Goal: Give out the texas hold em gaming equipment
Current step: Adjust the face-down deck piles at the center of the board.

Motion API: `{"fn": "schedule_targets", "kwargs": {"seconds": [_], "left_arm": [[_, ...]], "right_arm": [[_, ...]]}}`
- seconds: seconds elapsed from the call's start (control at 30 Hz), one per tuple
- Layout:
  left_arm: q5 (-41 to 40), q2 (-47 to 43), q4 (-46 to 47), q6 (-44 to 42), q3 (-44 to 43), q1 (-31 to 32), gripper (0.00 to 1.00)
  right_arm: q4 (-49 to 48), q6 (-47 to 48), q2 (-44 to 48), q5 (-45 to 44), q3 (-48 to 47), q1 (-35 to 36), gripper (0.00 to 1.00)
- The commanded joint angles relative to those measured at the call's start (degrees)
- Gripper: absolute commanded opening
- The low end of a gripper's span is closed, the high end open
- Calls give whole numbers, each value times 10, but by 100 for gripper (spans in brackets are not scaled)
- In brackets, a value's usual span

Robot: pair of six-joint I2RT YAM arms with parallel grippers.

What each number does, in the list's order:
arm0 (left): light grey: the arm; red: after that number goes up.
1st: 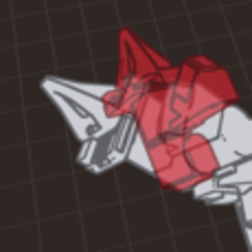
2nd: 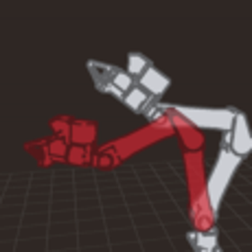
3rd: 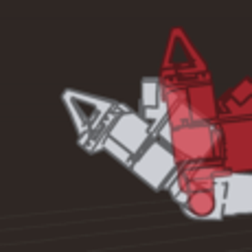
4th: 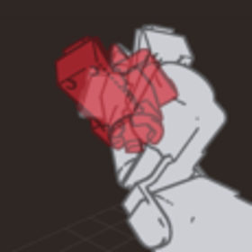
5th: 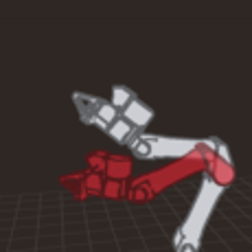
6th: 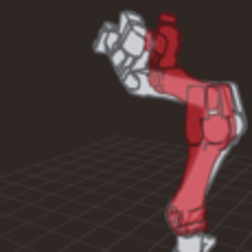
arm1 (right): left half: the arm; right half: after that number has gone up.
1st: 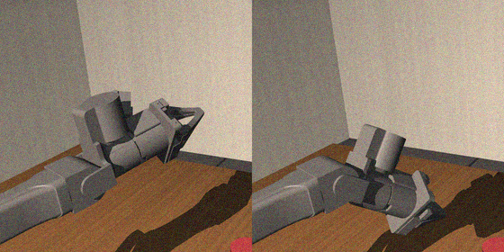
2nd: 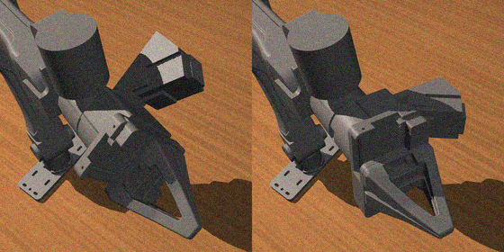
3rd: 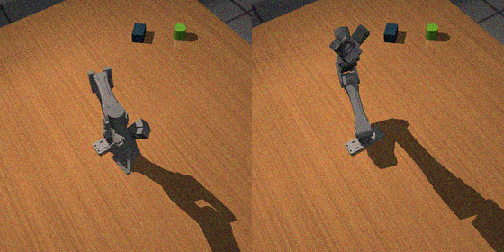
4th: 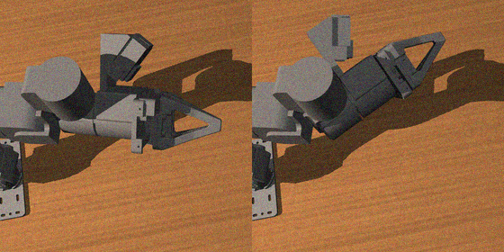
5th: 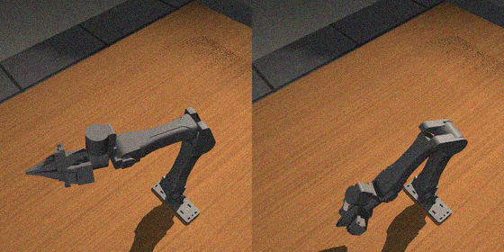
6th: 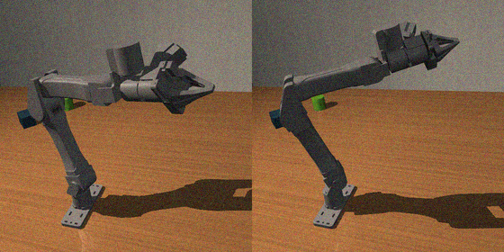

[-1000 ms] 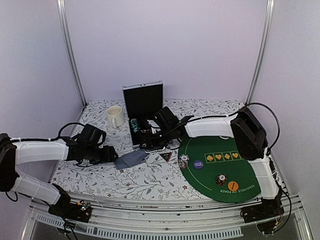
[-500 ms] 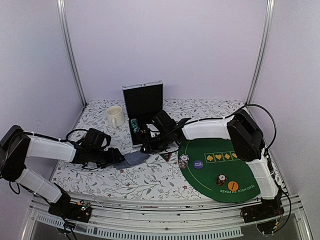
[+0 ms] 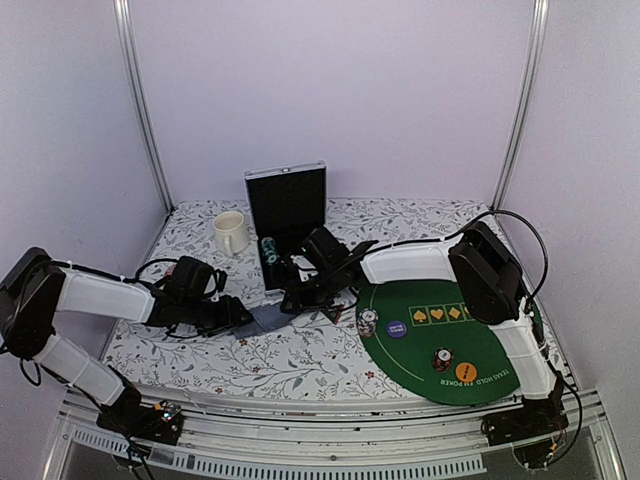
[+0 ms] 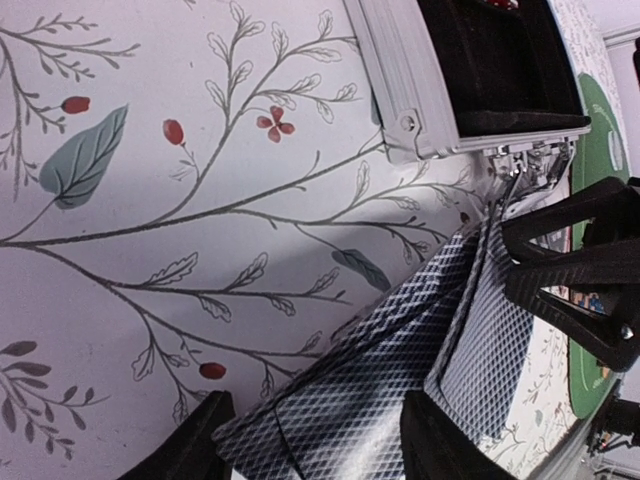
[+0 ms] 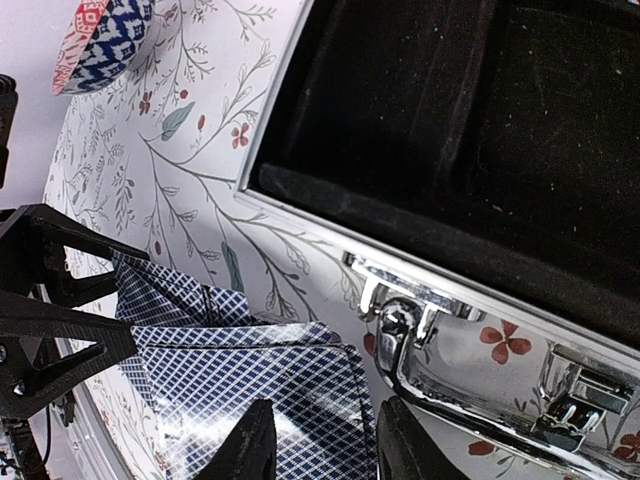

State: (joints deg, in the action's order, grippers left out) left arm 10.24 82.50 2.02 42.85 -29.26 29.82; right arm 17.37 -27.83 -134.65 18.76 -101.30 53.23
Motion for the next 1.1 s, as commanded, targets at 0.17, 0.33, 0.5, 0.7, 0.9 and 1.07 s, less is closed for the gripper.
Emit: {"fn": "schedule_targets", "kwargs": {"seconds": [0.17, 0.33, 0.5, 0.7, 0.9, 1.07], "left_arm": [[-24, -14, -43, -32, -27, -5, 62], [-35, -26, -58, -34, -22, -6, 63], [-22, -30, -52, -19, -12, -6, 63], [12, -33, -16, 2, -4, -4, 62], [28, -38, 7, 7, 2, -3, 64], [34, -20, 15, 14, -1, 2, 63]], "right_arm": [[13, -6, 25, -29, -2, 1, 39], [18, -6, 23, -36, 0, 1, 42], [20, -9, 16, -26, 0, 2, 45], [16, -16, 9, -2, 0, 3, 45], [6, -25, 9, 10, 0, 8, 45], [0, -34, 6, 14, -3, 13, 45]]}}
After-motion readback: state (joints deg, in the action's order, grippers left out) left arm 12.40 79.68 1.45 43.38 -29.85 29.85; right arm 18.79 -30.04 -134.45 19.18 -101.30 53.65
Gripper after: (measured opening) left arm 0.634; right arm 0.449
